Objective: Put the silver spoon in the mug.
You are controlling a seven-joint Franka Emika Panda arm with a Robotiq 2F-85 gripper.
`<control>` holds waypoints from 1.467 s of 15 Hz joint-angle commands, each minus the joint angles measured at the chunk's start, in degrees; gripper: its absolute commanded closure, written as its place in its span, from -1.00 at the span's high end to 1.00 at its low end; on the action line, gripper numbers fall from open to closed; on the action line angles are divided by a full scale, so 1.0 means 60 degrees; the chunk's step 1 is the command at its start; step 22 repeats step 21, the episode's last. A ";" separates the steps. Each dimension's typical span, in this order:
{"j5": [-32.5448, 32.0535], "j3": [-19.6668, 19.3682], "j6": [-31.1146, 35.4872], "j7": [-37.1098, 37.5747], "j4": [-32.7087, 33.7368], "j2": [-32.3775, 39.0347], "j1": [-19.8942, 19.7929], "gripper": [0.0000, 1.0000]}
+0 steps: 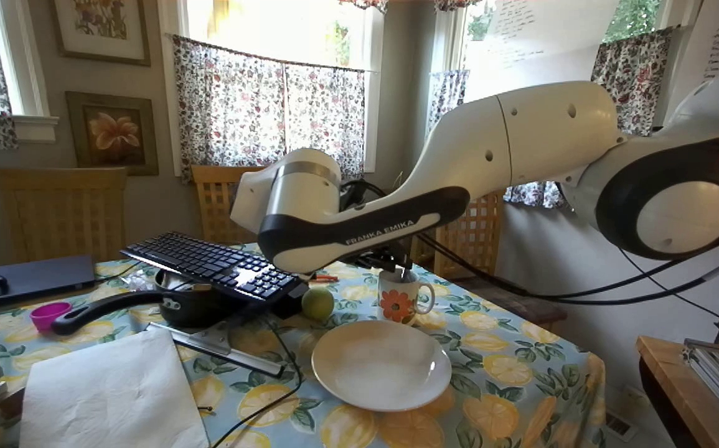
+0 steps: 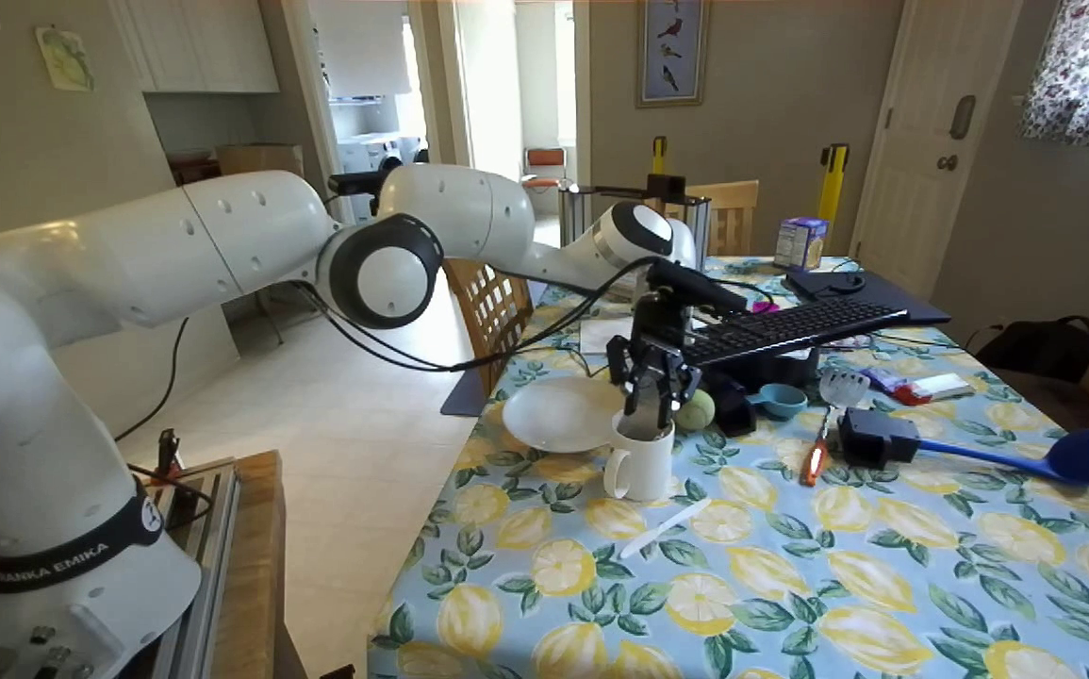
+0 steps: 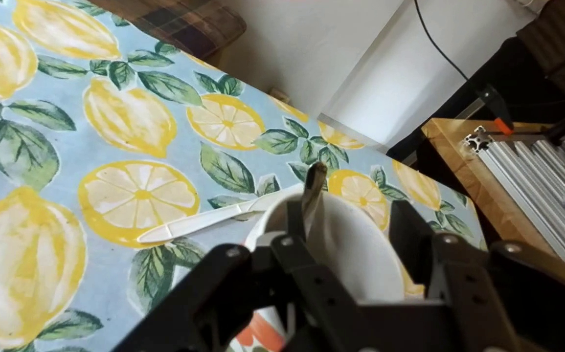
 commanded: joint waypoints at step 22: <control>0.0925 -0.0226 0.3244 -0.7680 -0.0077 -0.1577 -0.0441 1.00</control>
